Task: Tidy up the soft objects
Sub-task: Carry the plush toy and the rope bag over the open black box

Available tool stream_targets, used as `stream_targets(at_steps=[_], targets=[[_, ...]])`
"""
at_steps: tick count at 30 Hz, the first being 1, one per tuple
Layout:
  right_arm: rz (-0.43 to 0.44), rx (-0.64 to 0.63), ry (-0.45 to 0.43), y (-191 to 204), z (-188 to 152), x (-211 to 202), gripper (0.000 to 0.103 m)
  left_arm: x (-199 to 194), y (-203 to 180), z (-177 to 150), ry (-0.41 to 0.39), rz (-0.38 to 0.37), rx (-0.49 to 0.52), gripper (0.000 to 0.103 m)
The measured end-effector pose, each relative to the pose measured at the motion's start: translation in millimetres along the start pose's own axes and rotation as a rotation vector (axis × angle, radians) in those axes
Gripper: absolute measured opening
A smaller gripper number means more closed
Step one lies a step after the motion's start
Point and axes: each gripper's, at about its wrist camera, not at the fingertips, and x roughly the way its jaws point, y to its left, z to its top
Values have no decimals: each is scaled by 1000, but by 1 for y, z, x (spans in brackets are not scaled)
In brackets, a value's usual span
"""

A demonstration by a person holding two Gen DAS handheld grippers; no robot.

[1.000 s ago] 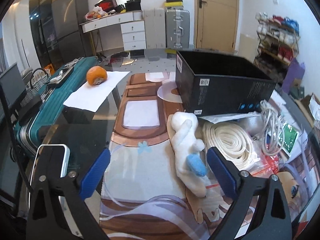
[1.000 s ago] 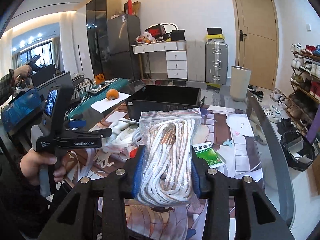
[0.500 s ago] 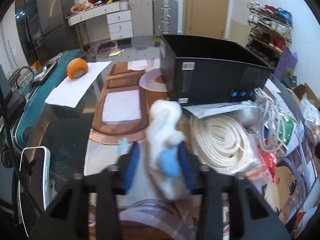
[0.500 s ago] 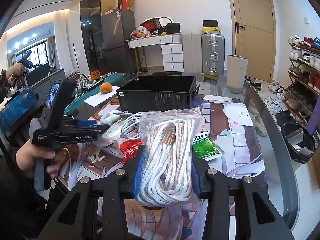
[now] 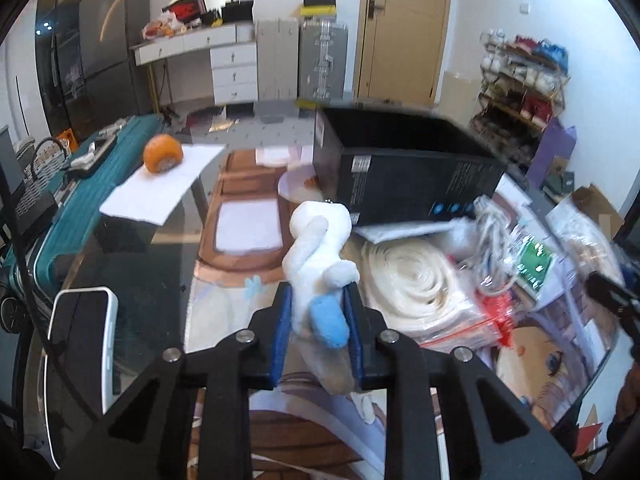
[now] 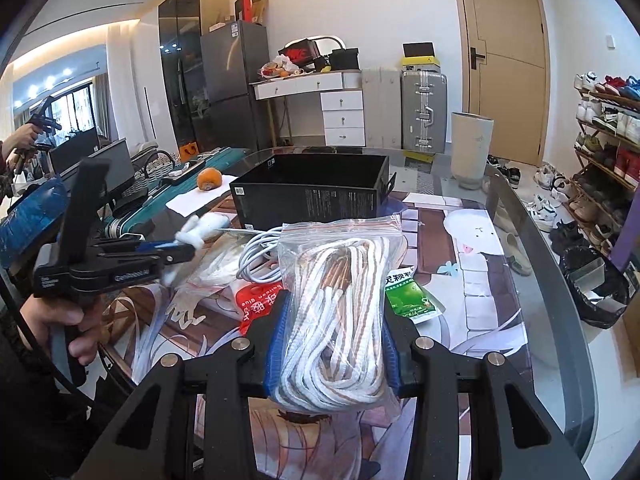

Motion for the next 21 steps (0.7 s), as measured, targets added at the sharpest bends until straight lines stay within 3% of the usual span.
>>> stream_targets(at_steps=[8,21], targets=[[6,-13,-24,2,8,-4,40,-23,-3,10,-91,-36,1,23],[19,-28,-59,-2,41,2,40,-31,-20,28,-155,-74,22,23]])
